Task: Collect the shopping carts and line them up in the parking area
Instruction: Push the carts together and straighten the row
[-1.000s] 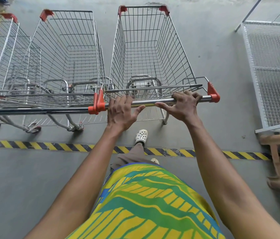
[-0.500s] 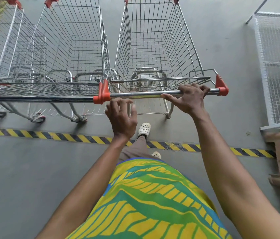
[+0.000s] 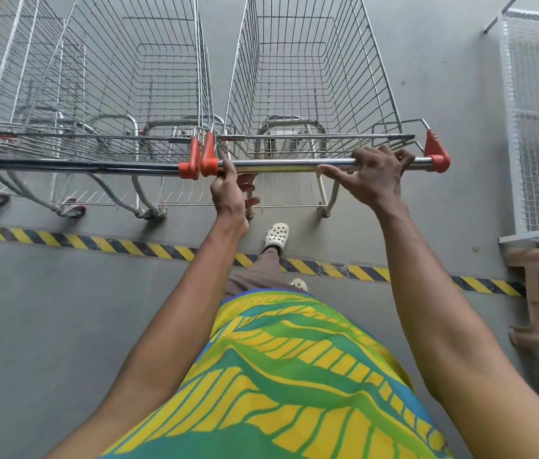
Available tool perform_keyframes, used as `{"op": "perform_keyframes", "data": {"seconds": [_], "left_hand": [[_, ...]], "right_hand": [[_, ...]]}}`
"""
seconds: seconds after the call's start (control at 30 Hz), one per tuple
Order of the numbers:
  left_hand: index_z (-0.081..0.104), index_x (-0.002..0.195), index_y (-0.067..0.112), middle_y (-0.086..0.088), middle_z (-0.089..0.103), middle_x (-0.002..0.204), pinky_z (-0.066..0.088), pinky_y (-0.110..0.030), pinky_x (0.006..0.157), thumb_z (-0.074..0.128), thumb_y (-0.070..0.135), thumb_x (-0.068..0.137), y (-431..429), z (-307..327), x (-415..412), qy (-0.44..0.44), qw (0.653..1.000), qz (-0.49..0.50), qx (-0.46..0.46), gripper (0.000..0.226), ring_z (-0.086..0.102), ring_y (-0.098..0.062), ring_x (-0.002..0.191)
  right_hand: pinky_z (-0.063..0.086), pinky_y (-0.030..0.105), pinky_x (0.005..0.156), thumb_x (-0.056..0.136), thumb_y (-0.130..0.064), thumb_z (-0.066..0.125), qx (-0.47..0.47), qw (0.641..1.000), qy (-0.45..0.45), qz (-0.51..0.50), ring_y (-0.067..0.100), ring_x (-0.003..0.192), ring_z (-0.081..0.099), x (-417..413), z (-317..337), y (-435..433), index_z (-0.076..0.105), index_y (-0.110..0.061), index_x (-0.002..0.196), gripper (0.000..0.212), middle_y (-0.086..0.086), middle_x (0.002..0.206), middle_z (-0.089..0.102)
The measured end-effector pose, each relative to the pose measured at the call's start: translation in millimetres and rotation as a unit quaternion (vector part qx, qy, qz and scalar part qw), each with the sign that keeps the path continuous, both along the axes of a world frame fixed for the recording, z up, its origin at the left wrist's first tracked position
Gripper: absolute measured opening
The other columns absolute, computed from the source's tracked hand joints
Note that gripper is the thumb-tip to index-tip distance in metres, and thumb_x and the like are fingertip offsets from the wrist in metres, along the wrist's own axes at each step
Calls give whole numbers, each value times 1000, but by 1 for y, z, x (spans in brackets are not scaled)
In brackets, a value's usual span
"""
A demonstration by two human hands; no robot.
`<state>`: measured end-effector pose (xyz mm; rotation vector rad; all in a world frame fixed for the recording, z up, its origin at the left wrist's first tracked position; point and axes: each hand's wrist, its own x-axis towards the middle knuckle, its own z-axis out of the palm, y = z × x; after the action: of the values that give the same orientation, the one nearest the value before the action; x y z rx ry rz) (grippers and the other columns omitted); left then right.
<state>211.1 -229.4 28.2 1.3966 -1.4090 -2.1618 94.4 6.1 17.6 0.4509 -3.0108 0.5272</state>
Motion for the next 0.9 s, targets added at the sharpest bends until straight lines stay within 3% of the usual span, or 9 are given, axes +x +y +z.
{"op": "perform_keyframes", "data": {"seconds": [0.2, 0.33, 0.57, 0.73, 0.9], "left_hand": [[57, 102, 14, 6, 58, 64, 46, -26, 45, 52, 46, 104, 4, 2, -1, 19, 1000, 16, 6, 32, 55, -10, 57], [53, 81, 19, 8, 52, 58, 42, -25, 44, 50, 45, 105, 6, 6, 1, 7, 1000, 18, -4, 35, 51, -10, 48], [53, 77, 19, 10, 50, 51, 33, -29, 51, 50, 49, 104, 6, 6, 3, -9, 1000, 4, 7, 40, 46, -9, 38], [49, 76, 19, 12, 46, 46, 31, -28, 51, 48, 46, 105, 9, 10, 3, -12, 1000, 10, 9, 40, 44, -8, 36], [50, 76, 18, 12, 44, 46, 31, -28, 50, 48, 46, 105, 12, 10, 6, -7, 1000, 10, -1, 40, 42, -7, 37]], "right_hand": [[15, 39, 88, 70, -99, 46, 11, 1000, 11, -4, 21, 96, 54, -1, 0, 3, 57, -16, 68, 83, -10, 72, 54], [15, 40, 89, 70, -100, 45, 28, 1000, -2, -4, 21, 98, 54, -1, 1, 0, 56, -17, 68, 84, -9, 74, 57], [22, 44, 85, 73, -102, 22, 34, 997, -56, 27, 19, 96, 49, -9, 8, 6, 67, -23, 75, 91, -6, 82, 62], [21, 44, 85, 78, -99, 31, 27, 998, -52, 31, 20, 97, 49, -7, 6, 7, 65, -27, 73, 79, -7, 81, 62], [20, 43, 84, 78, -98, 30, 23, 998, -47, 31, 20, 97, 49, -5, 4, 9, 66, -24, 74, 83, -8, 79, 62]]}}
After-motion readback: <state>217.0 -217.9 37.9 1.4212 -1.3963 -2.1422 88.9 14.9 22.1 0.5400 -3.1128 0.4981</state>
